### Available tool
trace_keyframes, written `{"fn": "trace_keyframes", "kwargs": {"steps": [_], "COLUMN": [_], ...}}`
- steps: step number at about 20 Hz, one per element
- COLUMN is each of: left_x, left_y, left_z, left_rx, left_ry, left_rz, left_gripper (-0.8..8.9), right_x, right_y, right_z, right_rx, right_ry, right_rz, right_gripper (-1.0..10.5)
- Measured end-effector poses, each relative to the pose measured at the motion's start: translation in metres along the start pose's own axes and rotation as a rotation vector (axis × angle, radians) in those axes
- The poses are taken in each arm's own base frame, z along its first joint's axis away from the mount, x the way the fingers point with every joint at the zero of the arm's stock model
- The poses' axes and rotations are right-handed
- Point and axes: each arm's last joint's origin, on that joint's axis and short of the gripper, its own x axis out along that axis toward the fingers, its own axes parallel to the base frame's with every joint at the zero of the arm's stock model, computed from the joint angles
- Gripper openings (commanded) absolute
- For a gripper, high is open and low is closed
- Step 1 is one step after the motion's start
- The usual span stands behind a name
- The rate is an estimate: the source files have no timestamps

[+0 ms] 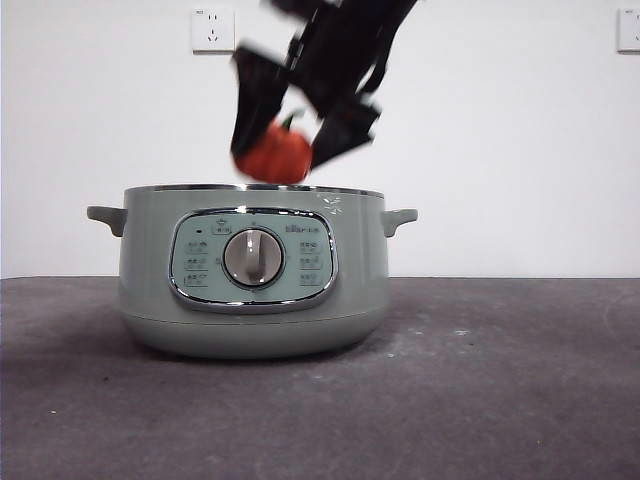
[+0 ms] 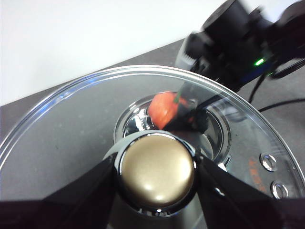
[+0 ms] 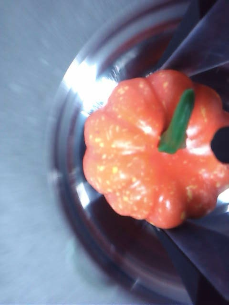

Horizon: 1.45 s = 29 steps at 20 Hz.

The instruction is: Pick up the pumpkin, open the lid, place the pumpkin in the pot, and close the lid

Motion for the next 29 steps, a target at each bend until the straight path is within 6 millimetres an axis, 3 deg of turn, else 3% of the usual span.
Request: {"fn": "trace_keyframes", "kwargs": {"steps": [2, 5, 15, 16, 19, 26, 28, 29], "left_x": [0.0, 0.0, 0.0, 0.0, 0.0, 0.0, 0.001, 0.003], "left_y": [0.0, 0.0, 0.0, 0.0, -0.001, -0.001, -0.001, 0.0], "left_z": [-0.001, -0.001, -0.001, -0.002, -0.004, -0.004, -0.004, -0.002], "left_rx": [-0.001, -0.002, -0.005, -0.005, -0.01, -0.01, -0.01, -0.009], "left_ry": [0.013, 0.015, 0.016, 0.022, 0.046, 0.043, 0.041, 0.035], "left_rz": [-0.001, -0.002, -0.005, -0.007, -0.01, -0.013, -0.013, -0.015], "left_gripper": [-0.12, -0.12, -0.12, -0.12, -0.12, -0.12, -0.12, -0.12], "right_x": [0.024, 0.043, 0.047, 0.047, 0.047, 0.045, 0.022, -0.005], "right_y": [-0.001, -0.002, 0.016, 0.016, 0.016, 0.016, 0.017, 0.017], "right_z": [-0.012, -0.023, -0.031, -0.032, -0.032, -0.028, -0.018, -0.004], "right_rx": [-0.018, -0.052, -0.13, -0.129, -0.124, -0.092, -0.098, -0.103], "right_ry": [0.061, 0.111, 0.203, 0.208, 0.212, 0.193, 0.167, 0.104], "right_rz": [-0.012, -0.032, 0.009, 0.009, 0.008, -0.001, -0.075, -0.127], "right_gripper": [-0.1, -0.1, -0.1, 0.2, 5.8, 6.0, 6.0, 6.0]}}
